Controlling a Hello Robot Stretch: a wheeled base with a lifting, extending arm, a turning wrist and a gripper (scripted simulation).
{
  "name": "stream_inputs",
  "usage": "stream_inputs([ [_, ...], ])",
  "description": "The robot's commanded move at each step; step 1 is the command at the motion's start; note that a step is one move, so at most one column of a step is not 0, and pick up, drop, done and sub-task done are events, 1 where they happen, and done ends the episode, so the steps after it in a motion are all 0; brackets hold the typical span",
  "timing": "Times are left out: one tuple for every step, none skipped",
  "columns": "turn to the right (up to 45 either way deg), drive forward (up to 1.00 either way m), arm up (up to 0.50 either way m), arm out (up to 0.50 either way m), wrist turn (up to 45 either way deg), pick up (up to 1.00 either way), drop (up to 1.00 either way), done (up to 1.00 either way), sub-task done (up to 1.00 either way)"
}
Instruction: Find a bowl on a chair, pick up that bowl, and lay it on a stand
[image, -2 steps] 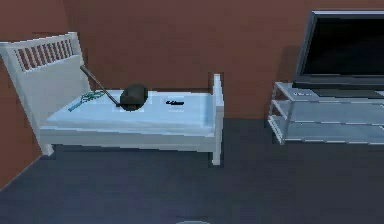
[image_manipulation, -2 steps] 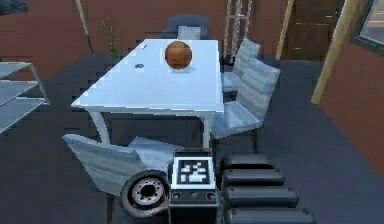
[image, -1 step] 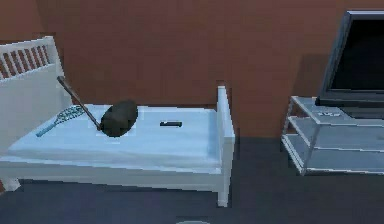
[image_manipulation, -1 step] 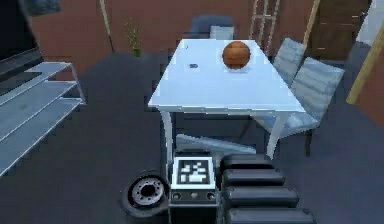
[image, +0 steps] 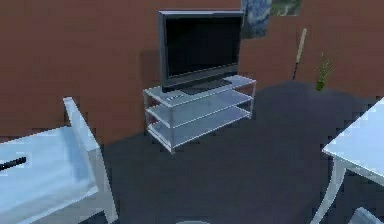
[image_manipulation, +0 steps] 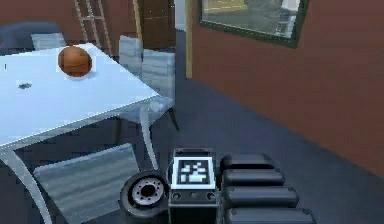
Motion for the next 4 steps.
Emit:
stream_inputs([
  [0.0, 0.25, 0.00, 0.00, 0.0, 0.00, 0.00, 0.00, 0.00],
  [12.0, 0.00, 0.00, 0.00, 0.0, 0.00, 0.00, 0.00, 0.00],
  [0.0, 1.00, 0.00, 0.00, 0.0, 0.00, 0.00, 0.00, 0.00],
  [36.0, 0.00, 0.00, 0.00, 0.0, 0.00, 0.00, 0.00, 0.00],
])
